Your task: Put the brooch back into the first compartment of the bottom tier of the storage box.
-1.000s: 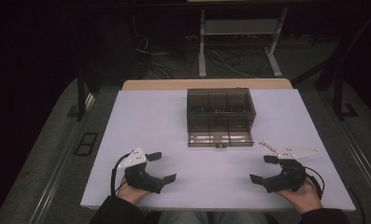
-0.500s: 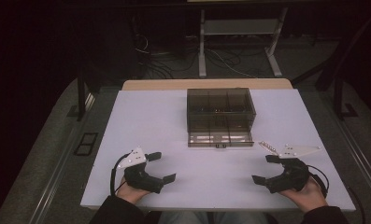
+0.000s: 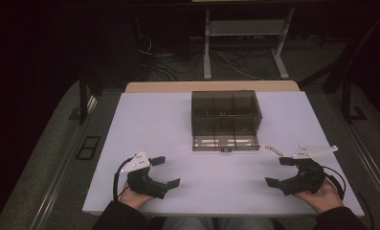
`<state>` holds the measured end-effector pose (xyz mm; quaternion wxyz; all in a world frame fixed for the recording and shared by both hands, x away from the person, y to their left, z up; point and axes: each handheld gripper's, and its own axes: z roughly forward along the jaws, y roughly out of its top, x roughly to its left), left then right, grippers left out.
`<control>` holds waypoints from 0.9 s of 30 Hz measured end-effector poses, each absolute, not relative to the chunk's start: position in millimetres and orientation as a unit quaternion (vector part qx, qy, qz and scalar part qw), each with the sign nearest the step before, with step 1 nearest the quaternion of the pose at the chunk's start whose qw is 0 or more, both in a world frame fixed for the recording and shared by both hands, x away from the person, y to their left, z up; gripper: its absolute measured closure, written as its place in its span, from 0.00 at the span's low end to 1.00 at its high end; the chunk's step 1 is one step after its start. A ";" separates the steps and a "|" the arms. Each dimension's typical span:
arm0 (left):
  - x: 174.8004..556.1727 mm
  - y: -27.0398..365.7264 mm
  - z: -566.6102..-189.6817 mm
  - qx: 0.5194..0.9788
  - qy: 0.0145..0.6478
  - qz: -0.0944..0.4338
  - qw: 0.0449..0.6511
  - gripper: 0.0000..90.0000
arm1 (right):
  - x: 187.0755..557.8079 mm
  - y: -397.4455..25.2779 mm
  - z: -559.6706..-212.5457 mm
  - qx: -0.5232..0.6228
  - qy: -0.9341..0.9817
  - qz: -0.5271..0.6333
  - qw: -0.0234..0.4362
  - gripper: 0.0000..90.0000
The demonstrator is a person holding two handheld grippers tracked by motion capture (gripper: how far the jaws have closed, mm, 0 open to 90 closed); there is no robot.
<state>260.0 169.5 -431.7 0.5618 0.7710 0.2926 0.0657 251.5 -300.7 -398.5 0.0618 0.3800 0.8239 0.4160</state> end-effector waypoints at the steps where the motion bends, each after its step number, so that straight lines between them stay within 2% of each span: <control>1: 260.0 169.4 -431.8 0.771 0.293 0.066 0.562 0.00 | 251.8 -302.0 -398.1 0.378 0.825 0.415 0.064 0.02; 27: 260.6 170.2 -432.0 0.768 0.297 0.066 0.563 0.00 | 278.8 -321.1 -371.0 0.383 0.836 0.386 0.072 0.02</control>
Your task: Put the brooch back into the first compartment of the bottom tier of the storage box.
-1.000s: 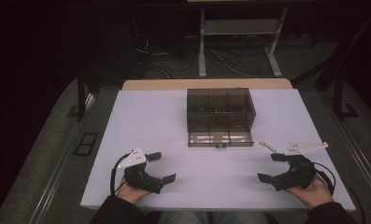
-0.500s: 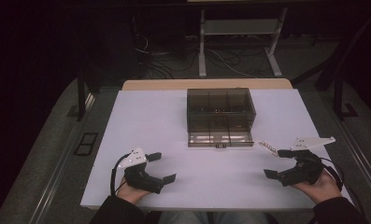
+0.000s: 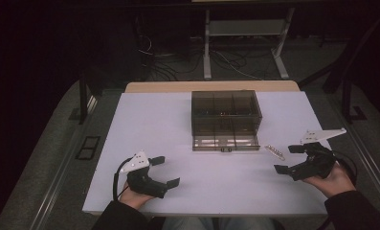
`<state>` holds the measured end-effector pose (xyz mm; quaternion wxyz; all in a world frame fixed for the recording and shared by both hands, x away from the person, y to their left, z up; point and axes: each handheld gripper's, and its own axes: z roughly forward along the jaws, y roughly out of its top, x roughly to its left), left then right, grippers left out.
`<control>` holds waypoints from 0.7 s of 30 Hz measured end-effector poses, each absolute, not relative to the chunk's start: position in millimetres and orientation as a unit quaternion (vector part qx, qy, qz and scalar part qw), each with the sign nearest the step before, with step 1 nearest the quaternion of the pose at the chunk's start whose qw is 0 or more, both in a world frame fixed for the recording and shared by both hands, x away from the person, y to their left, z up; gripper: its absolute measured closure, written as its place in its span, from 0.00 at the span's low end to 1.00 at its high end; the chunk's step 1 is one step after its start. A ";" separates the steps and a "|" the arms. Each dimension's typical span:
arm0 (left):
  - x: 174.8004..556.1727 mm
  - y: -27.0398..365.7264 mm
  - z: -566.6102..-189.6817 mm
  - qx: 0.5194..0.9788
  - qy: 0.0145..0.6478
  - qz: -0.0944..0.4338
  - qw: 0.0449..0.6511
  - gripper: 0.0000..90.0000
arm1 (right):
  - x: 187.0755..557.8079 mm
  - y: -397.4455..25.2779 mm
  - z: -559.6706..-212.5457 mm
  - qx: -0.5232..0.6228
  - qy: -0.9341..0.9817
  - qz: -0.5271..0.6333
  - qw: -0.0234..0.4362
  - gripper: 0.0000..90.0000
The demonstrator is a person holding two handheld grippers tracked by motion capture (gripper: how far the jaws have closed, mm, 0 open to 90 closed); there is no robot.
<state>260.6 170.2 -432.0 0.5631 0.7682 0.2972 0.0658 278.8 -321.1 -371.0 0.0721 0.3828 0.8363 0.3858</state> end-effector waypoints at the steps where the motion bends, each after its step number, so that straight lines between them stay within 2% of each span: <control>1: 260.6 170.1 -432.0 0.768 0.297 0.066 0.563 0.00 | 280.1 -321.4 -369.9 0.381 0.837 0.386 0.075 0.02; 21: 260.6 169.7 -432.1 0.769 0.296 0.064 0.563 0.00 | 311.5 -325.4 -362.3 0.383 0.847 0.363 0.060 0.02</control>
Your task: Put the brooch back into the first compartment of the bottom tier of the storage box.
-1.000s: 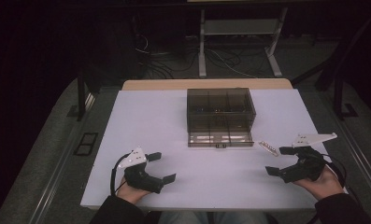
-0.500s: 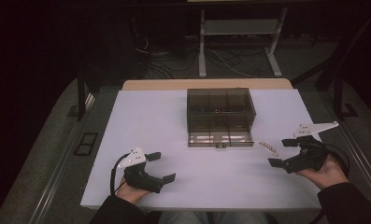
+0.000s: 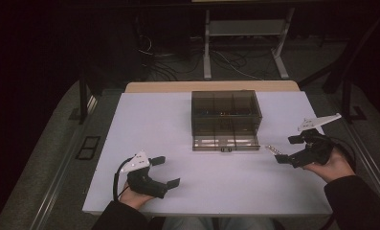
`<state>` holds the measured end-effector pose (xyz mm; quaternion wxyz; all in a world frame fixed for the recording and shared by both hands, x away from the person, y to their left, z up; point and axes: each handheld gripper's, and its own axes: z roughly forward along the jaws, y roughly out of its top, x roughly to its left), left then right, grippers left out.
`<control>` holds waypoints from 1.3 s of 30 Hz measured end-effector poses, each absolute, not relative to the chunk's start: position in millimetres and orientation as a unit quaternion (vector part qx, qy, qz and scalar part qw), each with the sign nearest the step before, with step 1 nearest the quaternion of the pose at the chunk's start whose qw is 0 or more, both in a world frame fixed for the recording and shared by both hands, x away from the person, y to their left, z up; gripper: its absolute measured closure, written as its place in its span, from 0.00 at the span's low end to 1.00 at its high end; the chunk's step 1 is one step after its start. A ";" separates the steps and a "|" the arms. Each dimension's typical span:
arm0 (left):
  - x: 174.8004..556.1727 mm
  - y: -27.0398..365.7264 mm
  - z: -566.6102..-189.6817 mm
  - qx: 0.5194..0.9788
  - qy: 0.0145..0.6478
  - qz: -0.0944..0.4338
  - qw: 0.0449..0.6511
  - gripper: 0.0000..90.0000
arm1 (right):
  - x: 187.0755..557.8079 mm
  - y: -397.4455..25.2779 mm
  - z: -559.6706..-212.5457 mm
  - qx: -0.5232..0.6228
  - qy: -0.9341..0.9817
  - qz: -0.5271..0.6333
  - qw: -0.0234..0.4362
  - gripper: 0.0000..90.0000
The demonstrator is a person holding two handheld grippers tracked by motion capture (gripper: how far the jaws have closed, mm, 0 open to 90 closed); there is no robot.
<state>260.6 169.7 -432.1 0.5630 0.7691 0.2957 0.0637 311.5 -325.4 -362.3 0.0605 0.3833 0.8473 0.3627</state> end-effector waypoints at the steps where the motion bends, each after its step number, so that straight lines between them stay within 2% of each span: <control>1: 260.5 169.7 -432.1 0.769 0.296 0.064 0.563 0.00 | 311.5 -325.4 -362.3 0.383 0.847 0.363 0.060 0.02; 39: 261.1 168.7 -432.2 0.772 0.291 0.062 0.561 0.00 | 352.3 -322.5 -390.9 0.385 0.859 0.337 0.035 0.02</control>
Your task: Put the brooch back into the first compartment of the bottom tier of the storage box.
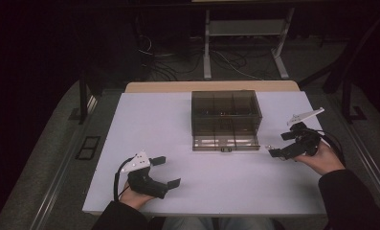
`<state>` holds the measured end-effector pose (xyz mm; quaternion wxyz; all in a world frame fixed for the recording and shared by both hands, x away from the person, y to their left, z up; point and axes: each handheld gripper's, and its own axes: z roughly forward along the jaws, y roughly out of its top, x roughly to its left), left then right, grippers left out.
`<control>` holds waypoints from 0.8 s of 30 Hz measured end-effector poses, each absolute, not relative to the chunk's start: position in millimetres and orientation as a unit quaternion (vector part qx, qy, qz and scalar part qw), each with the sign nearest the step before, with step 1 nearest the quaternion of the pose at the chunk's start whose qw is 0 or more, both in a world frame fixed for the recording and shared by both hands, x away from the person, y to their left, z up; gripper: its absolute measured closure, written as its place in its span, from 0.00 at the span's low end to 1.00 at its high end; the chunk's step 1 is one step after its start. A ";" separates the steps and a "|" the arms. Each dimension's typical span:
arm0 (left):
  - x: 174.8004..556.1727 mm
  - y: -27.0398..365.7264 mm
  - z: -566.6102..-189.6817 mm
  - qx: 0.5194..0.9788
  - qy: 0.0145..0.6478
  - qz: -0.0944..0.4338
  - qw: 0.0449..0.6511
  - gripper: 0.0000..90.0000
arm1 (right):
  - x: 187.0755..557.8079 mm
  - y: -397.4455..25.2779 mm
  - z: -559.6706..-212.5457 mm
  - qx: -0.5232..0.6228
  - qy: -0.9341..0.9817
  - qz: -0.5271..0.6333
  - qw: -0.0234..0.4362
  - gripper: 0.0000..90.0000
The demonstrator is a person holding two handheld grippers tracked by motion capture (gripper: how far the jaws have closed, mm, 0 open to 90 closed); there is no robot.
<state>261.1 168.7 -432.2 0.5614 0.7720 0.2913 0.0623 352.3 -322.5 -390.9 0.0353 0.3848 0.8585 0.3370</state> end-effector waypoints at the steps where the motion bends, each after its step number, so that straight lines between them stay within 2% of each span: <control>1: 261.1 168.7 -432.2 0.772 0.291 0.062 0.561 0.00 | 353.3 -322.1 -392.3 0.384 0.859 0.336 0.035 0.02; 24: 261.0 168.0 -432.4 0.773 0.289 0.060 0.561 0.00 | 369.2 -312.4 -414.3 0.378 0.878 0.291 0.033 0.03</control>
